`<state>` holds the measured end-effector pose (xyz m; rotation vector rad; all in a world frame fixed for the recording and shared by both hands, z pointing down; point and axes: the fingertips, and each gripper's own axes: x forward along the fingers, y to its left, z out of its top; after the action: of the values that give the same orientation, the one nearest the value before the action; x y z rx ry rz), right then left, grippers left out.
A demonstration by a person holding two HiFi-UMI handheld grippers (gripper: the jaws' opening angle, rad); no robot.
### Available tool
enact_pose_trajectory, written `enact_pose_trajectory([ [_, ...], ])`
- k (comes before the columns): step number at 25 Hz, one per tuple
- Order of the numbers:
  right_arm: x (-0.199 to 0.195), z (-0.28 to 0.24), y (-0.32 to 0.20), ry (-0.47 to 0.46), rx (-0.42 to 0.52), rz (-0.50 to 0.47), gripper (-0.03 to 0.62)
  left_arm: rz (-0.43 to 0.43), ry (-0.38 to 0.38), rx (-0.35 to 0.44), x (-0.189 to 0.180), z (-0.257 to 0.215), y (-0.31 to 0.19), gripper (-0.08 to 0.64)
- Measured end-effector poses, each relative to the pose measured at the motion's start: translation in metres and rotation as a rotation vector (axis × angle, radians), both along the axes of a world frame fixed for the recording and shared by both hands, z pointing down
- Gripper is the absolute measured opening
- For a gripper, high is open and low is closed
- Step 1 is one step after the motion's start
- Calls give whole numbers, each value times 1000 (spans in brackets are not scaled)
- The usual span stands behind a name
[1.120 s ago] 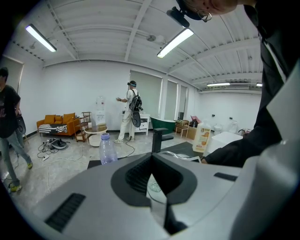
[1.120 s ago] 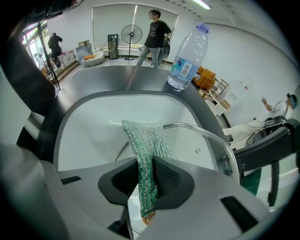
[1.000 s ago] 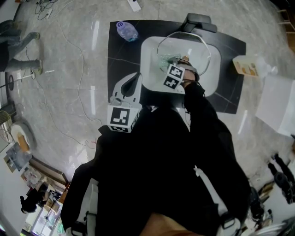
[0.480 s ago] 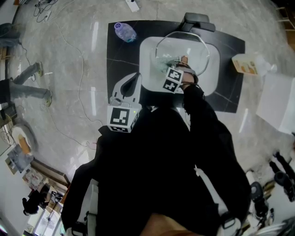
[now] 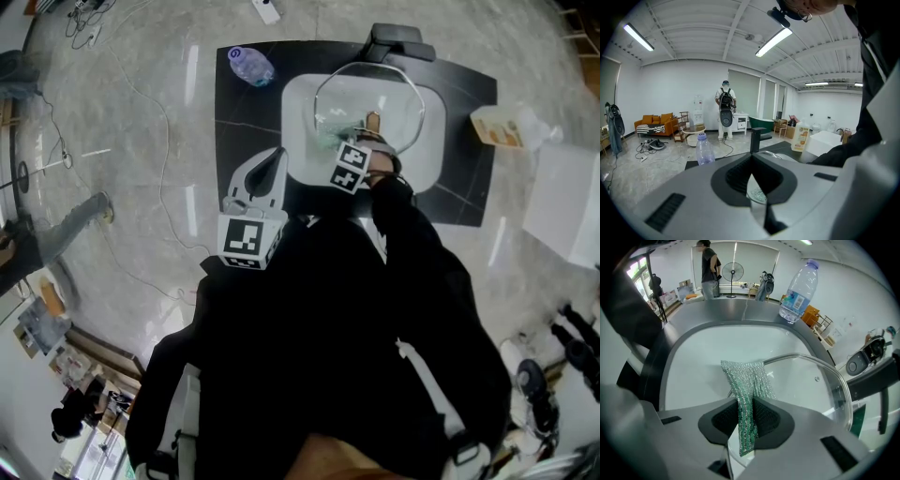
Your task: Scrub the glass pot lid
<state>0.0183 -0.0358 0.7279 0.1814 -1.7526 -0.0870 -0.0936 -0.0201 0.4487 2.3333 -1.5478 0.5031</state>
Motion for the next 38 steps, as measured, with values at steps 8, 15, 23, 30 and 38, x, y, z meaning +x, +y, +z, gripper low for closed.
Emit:
enact_pose_trajectory([
  [8,5,8,15,16,-25,-11,69,5,-2,-1,-1,-1,0,3],
  [15,10,15,26,27,-51,-7,69,14,0,0,1,-1,1,3],
  [23,16,23,39,53,-84,-23,69,15,-1,1,0,-2,3,3],
  [30,19,28,47,59,-111,-21,69,21,2,1,1,-1,7,3],
  [38,23,31,53,67,-153,-16,69,29,3,2,4,-1,9,3],
])
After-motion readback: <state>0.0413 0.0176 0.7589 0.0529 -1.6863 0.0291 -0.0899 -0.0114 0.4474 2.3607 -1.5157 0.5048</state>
